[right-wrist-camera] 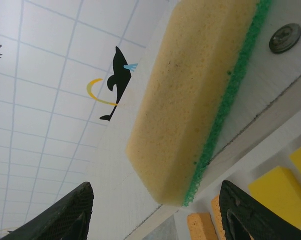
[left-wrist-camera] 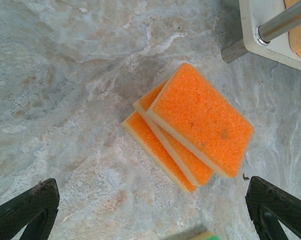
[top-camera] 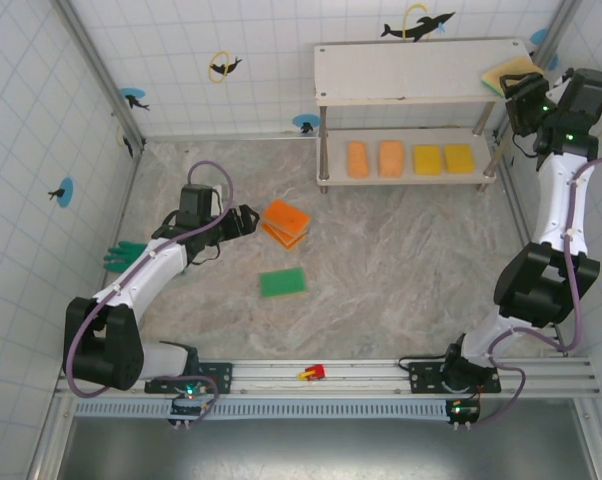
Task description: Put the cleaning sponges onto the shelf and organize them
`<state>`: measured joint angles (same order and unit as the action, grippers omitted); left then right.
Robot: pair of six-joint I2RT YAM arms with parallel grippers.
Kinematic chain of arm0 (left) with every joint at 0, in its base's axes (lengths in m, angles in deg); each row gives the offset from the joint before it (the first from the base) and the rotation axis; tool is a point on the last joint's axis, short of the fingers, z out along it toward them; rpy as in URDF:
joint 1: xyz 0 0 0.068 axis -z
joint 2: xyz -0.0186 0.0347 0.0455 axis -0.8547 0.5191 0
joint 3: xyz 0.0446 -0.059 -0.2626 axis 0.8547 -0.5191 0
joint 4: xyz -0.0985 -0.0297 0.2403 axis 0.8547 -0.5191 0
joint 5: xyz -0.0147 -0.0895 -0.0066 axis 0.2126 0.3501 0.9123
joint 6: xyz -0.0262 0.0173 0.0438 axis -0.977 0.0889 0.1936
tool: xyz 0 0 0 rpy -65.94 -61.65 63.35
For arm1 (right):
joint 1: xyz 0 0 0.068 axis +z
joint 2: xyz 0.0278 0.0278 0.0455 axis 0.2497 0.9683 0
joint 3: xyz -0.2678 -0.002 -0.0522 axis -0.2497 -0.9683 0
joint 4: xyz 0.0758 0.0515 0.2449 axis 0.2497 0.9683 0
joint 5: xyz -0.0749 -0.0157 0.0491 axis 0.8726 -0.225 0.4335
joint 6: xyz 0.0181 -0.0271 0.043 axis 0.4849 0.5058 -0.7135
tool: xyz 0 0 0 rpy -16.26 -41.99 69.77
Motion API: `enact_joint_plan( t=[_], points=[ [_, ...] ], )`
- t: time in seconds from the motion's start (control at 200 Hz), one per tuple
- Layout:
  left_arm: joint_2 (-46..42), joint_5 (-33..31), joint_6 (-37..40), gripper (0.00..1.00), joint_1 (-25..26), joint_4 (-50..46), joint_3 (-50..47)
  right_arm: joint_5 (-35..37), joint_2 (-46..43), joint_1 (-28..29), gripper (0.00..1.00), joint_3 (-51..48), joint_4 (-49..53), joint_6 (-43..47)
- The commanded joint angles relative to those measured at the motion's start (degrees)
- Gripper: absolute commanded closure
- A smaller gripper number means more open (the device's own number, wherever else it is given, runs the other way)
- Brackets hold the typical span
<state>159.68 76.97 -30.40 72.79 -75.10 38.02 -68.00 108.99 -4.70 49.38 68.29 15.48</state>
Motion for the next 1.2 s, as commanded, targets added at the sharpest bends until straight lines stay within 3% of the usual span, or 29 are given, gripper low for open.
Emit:
enact_joint_plan(
  t=[0.0, 1.196],
  points=[
    [-0.9, -0.6, -0.5, 0.03, -0.4, -0.2, -0.5, -1.0, 1.1, -0.1, 0.33, 1.9, -3.2, -1.2],
    [-0.8, -0.9, -0.4, 0.03, -0.4, -0.1, -0.7, -2.2, 2.2, 0.4, 0.46, 4.3, -6.9, -3.5]
  ],
)
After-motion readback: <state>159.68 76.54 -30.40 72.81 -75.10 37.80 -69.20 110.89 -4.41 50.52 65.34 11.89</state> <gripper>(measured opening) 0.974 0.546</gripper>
